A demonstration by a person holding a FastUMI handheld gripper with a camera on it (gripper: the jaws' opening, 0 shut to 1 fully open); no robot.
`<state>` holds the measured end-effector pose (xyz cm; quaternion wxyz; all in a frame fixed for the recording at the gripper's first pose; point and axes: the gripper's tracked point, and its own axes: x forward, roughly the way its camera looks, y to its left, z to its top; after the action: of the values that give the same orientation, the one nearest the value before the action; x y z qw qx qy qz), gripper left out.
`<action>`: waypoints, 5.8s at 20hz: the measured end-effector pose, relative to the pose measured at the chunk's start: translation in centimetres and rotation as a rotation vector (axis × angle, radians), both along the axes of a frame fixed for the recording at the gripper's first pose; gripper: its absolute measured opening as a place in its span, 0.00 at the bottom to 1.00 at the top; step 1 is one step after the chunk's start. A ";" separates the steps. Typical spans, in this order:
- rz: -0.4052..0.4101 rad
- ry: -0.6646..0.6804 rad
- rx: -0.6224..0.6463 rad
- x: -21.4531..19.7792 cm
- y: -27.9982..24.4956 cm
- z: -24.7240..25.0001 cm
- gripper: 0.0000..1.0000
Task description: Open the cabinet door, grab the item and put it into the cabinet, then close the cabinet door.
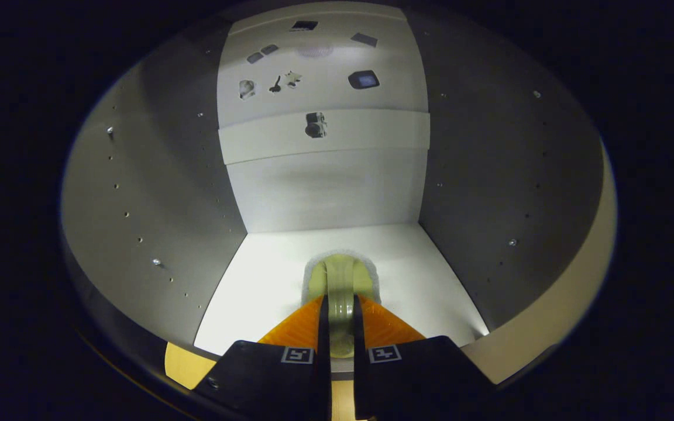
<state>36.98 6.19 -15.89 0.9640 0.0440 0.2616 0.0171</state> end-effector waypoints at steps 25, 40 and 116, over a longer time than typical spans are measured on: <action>0.021 -0.402 -0.026 -8.5 1.8 14.0 0.99; 0.072 -0.622 0.003 -35.8 -4.6 23.9 0.98; 0.053 -0.479 0.045 -32.5 -1.4 12.2 0.98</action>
<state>4.45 4.80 -3.66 0.9965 0.0535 0.0260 0.0580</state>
